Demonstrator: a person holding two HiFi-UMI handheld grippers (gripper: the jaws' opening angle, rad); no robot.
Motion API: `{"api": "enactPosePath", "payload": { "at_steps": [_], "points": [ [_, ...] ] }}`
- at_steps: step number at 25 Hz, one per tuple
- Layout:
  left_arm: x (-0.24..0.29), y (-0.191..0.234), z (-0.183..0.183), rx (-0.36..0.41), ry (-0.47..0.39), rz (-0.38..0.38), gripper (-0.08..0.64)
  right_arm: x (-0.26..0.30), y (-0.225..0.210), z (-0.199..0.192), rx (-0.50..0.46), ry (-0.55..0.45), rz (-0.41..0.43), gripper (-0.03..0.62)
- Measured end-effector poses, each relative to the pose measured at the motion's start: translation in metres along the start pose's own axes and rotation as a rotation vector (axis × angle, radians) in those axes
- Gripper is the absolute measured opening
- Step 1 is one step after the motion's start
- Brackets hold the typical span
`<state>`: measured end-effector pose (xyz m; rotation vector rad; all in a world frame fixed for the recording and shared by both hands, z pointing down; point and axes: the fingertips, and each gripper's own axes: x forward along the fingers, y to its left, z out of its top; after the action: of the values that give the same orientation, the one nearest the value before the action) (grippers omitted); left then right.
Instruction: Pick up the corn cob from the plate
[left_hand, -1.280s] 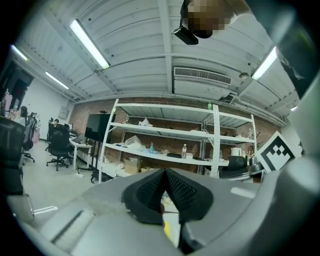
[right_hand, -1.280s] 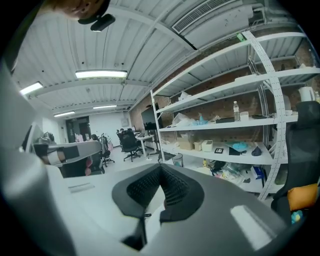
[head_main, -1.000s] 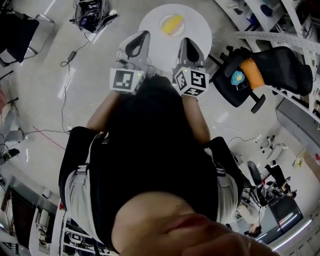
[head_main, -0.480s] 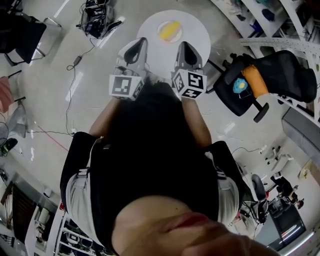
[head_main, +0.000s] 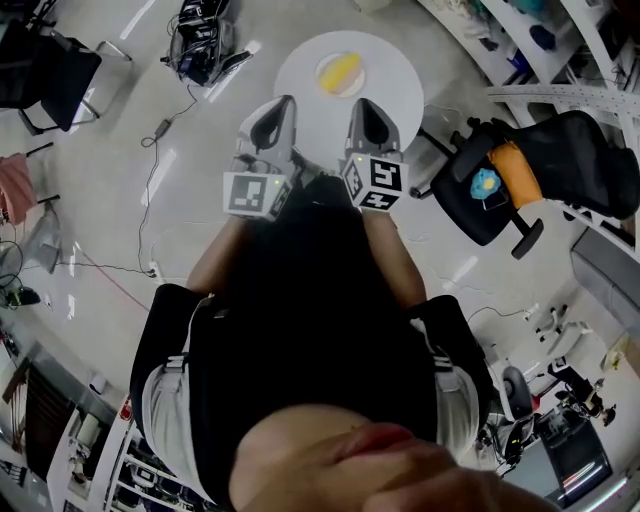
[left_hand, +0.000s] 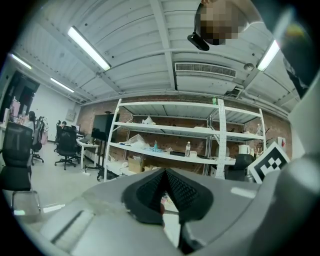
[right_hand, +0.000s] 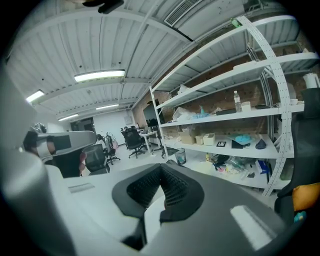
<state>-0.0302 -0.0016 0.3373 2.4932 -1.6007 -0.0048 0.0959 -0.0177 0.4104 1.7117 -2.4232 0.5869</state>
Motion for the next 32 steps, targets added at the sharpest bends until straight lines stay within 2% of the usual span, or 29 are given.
{"api": "enactPosePath", "payload": {
  "at_steps": [5,18,23,26,32],
  "points": [
    [0.016,0.02,-0.004,0.016,0.004,-0.02,0.006,0.021,0.0,-0.001,-0.01,0.015,-0.029,0.008],
    [0.085,0.062,-0.034,-0.037,0.092,-0.089,0.006,0.095,-0.021,-0.035,0.029,0.123,-0.111,0.009],
    [0.106,0.077,-0.044,-0.048,0.121,-0.094,0.006,0.119,-0.031,-0.05,0.046,0.166,-0.139,0.011],
    [0.112,0.087,-0.052,-0.062,0.141,-0.09,0.006,0.13,-0.035,-0.062,0.06,0.188,-0.155,0.044],
    [0.124,0.098,-0.071,-0.07,0.191,-0.089,0.006,0.145,-0.045,-0.089,0.088,0.259,-0.183,0.067]
  ]
}}
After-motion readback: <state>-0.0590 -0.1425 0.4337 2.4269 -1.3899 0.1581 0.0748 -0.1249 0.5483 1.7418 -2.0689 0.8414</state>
